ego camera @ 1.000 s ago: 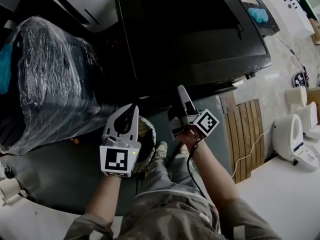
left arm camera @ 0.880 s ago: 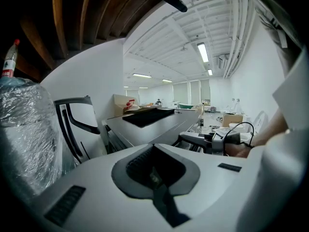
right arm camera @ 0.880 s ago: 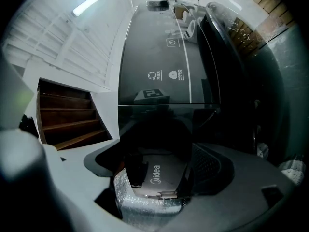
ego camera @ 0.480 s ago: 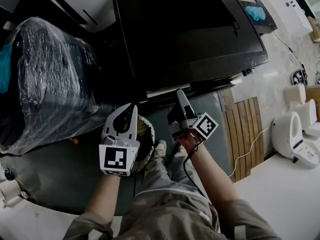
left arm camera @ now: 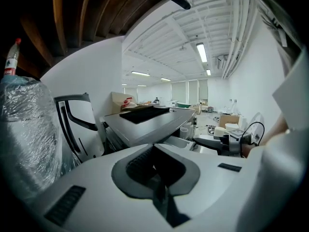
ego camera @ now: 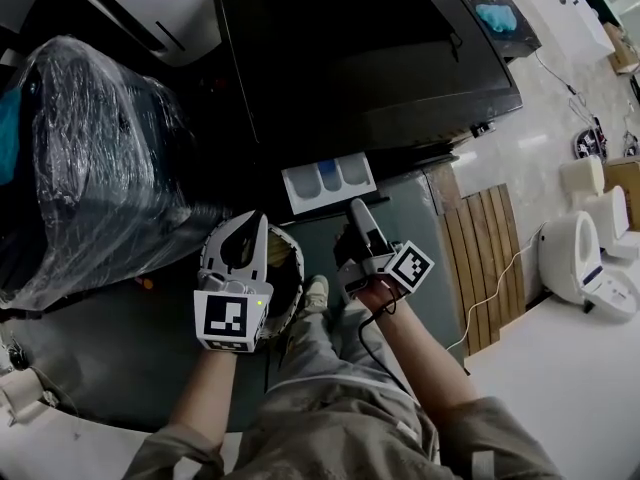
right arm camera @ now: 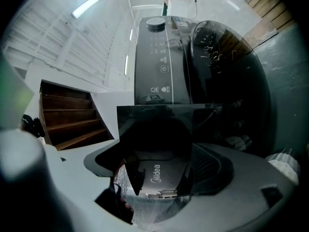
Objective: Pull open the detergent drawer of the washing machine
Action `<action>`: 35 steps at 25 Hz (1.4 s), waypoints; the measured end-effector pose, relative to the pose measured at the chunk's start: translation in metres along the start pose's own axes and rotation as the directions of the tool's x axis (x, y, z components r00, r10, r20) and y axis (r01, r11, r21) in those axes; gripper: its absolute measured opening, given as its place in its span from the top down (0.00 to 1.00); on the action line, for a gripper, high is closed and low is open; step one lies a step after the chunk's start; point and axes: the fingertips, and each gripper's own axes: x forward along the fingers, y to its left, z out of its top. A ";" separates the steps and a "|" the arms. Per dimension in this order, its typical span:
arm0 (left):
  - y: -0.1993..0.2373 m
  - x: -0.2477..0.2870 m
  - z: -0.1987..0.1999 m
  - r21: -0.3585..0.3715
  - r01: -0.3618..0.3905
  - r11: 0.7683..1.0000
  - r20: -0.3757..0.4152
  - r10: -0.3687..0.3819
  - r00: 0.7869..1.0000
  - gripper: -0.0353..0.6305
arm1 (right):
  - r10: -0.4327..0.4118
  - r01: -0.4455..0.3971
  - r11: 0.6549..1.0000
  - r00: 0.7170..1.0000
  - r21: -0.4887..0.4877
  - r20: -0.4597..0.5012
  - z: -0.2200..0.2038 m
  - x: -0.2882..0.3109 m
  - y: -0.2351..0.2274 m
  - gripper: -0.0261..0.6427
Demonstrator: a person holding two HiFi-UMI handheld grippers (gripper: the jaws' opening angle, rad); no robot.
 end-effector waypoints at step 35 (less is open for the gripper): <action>-0.039 -0.049 0.022 0.022 0.020 1.000 0.034 -0.021 0.999 0.92 | -0.240 0.148 0.856 0.963 -0.495 -0.126 -0.036 -0.083 0.042 0.33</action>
